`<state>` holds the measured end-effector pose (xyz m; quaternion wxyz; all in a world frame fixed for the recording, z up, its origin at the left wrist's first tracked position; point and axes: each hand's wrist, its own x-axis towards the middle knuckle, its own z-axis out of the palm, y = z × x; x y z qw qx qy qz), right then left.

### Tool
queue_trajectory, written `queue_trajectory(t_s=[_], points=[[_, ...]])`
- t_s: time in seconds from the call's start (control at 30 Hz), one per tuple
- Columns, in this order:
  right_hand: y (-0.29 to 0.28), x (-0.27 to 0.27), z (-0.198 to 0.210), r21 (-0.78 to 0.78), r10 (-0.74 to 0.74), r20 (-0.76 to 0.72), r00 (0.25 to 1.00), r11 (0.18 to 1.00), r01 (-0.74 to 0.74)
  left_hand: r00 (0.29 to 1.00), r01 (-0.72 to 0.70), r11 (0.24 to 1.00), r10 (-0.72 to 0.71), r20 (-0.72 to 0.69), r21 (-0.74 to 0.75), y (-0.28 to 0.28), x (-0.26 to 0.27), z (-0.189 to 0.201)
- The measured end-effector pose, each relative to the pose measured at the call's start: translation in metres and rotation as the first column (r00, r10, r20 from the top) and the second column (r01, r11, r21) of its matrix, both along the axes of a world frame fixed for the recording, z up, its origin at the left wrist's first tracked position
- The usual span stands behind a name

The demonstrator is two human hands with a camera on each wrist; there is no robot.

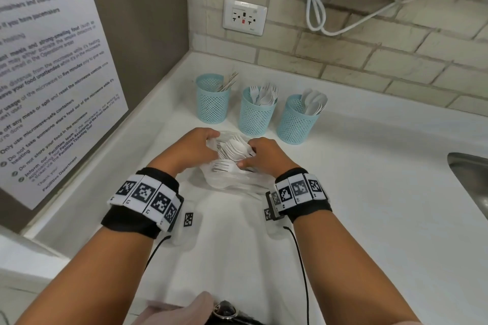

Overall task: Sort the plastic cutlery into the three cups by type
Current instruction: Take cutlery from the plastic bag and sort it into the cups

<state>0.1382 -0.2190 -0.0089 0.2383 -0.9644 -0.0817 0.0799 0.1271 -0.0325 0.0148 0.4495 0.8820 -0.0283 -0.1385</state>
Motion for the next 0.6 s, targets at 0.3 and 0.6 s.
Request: queue_trajectory(t_s=[0.3, 0.6], points=[[-0.006, -0.001, 0.007, 0.033, 0.048, -0.054, 0.997, 0.998, -0.046, 0.999, -0.005, 0.999, 0.002, -0.043, -0.048, 0.001, -0.001, 0.001], [-0.01, 0.0, 0.008, 0.067, 0.003, -0.046, 0.999, 0.998, 0.001, 0.999, 0.01, 1.0, -0.009, -0.045, 0.011, 0.001, -0.003, 0.006]])
